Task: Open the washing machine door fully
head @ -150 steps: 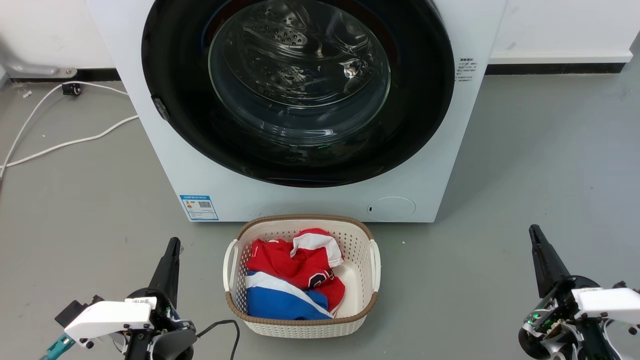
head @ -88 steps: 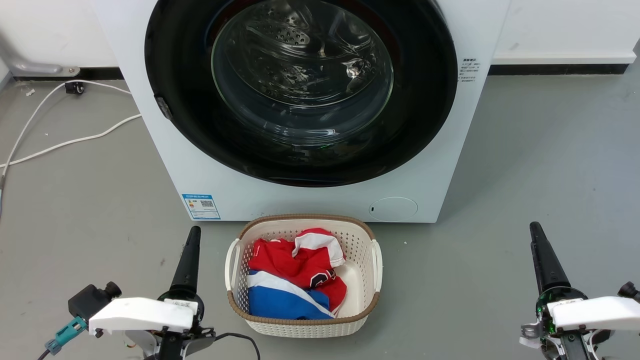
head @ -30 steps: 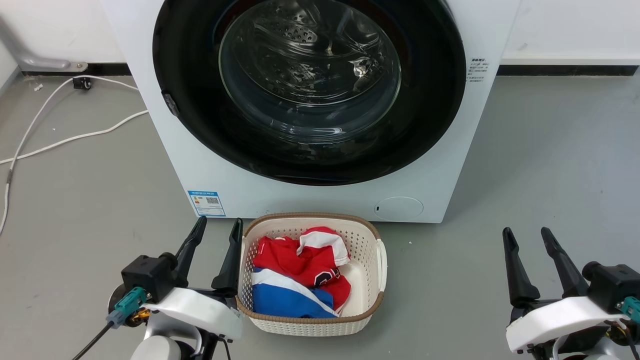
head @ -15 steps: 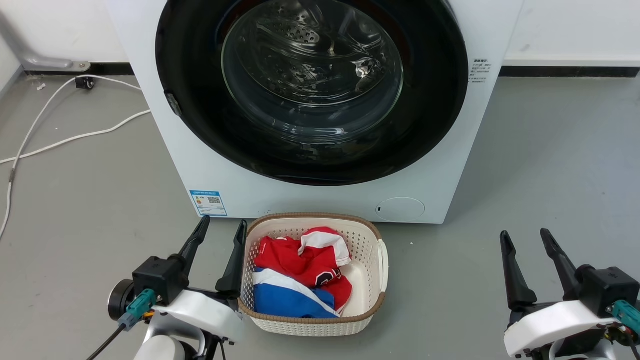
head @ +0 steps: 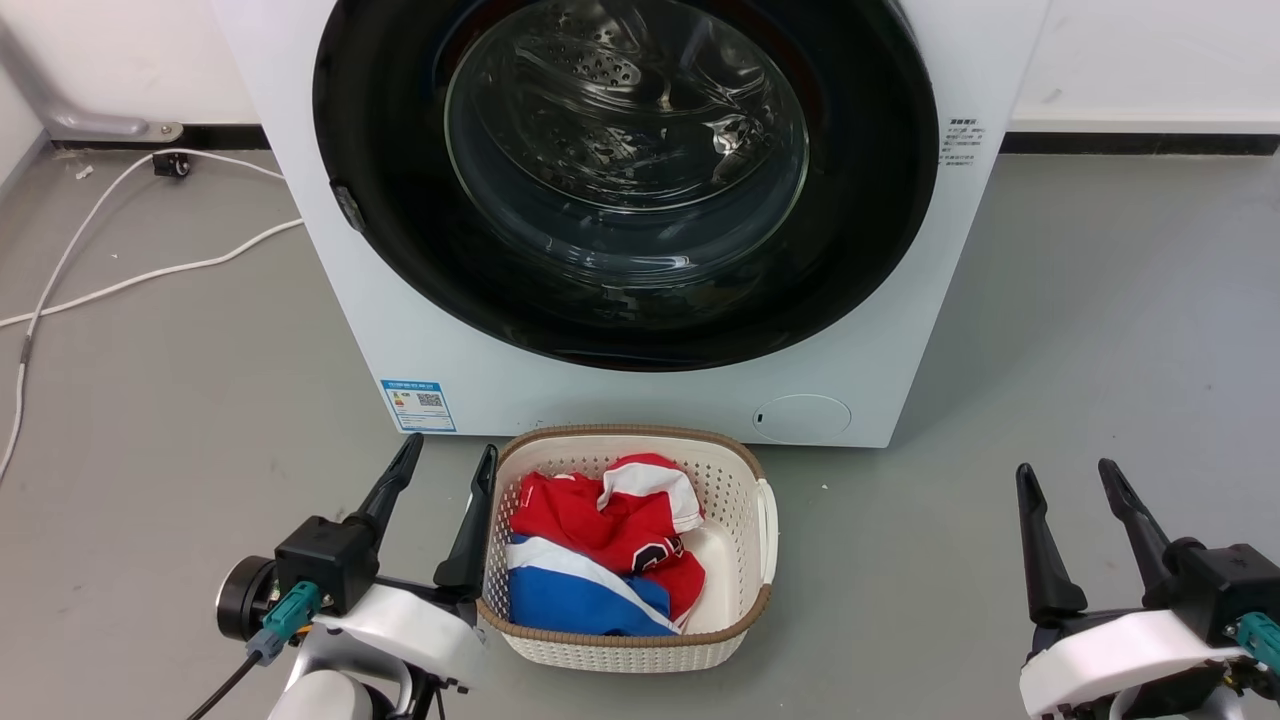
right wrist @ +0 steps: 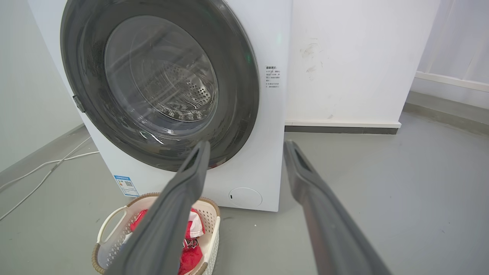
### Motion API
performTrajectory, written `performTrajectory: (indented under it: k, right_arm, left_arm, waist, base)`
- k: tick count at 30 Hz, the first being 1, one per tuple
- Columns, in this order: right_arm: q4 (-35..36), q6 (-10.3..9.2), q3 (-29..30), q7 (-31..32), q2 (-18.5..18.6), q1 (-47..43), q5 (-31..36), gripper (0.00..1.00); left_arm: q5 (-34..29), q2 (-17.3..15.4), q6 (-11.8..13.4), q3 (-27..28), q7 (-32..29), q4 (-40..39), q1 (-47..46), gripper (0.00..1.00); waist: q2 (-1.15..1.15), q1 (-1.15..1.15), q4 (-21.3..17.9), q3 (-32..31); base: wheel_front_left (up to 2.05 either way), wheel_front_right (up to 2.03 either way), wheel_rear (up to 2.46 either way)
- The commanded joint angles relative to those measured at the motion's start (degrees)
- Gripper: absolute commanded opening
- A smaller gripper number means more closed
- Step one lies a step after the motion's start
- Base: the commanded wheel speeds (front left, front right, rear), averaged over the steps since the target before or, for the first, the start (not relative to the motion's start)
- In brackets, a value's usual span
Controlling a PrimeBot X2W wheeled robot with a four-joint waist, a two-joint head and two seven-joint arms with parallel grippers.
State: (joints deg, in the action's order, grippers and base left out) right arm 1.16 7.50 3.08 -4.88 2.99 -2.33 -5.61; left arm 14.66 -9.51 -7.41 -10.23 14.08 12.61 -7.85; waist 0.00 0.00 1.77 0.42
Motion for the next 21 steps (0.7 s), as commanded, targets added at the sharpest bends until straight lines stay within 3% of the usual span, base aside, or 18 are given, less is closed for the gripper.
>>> performTrajectory:
  k: [1, 21]
  right_arm:
    - [0.4, -0.02, 0.0, -0.3, -0.2, -0.5, 1.0, 1.00]
    - [-1.2, -0.01, 0.4, -2.2, -0.2, -0.2, 1.1, 1.00]
  left_arm:
    - [-0.9, -0.2, -0.1, 0.0, 0.4, 0.1, -0.8, 1.00]
    - [0.6, 0.0, -0.1, 0.7, 1.1, 2.7, -0.7, 1.00]
  waist:
    - [0.00, 0.00, 0.0, 0.0]
    - [0.00, 0.00, -0.1, 0.1]
  base:
    - [0.00, 0.00, 0.00]
    - [0.00, 0.00, 0.00]
